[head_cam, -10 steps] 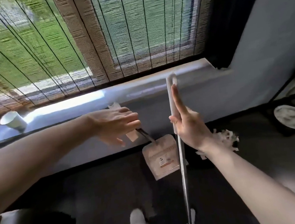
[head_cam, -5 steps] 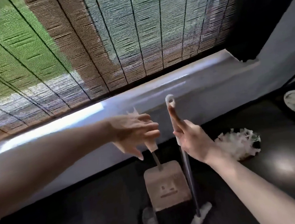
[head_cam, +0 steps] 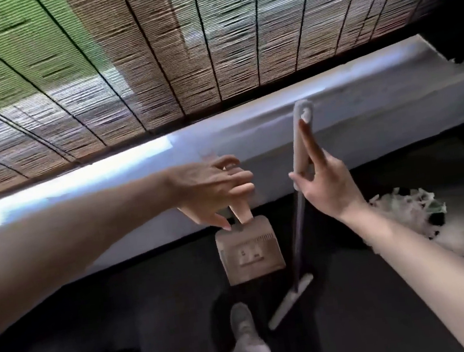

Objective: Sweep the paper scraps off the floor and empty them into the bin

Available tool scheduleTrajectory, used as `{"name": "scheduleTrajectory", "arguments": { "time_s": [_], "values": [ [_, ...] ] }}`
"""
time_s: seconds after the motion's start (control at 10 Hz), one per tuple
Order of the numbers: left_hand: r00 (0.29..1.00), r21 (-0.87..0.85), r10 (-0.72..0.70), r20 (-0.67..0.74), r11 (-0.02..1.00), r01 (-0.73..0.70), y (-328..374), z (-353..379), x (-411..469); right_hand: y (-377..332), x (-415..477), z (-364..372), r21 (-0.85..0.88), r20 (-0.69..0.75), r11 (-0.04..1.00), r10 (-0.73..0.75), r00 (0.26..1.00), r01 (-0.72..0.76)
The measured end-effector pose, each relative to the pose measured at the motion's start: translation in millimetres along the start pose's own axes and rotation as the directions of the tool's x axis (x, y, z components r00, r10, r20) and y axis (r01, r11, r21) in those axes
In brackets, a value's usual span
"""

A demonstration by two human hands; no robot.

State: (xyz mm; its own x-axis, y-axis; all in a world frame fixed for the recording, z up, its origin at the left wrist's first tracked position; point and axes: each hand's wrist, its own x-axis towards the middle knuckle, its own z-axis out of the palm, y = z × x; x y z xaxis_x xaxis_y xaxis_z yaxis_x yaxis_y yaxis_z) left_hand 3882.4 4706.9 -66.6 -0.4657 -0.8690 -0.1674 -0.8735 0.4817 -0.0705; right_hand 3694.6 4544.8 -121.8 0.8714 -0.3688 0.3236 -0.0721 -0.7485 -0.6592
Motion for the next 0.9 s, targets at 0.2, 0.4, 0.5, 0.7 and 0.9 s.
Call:
{"name": "scheduleTrajectory", "arguments": {
  "time_s": [0.2,0.4,0.5,0.7,0.9],
  "values": [
    [0.984,-0.085,-0.06,-0.17,0.995,0.046,8,9,16,4,22,10,-0.047,0.068,0.999,0.004,0.998,-0.001],
    [0.969,-0.121,-0.213,-0.129,0.973,0.198,9,11,3,-3,31,24,0.036,0.051,0.962,0.27,0.961,-0.272],
    [0.962,-0.138,-0.255,-0.097,0.961,0.241,13,7,1,0,37,25,0.068,0.131,0.914,0.389,0.912,-0.4],
    [0.957,-0.157,-0.287,-0.047,0.948,0.276,17,-6,3,2,45,13,0.152,0.286,0.802,0.523,0.803,-0.577],
    [0.928,-0.073,-0.351,0.126,0.929,0.362,21,-8,2,-7,32,-15,0.119,0.319,0.772,0.566,0.761,-0.624]
  ]
}}
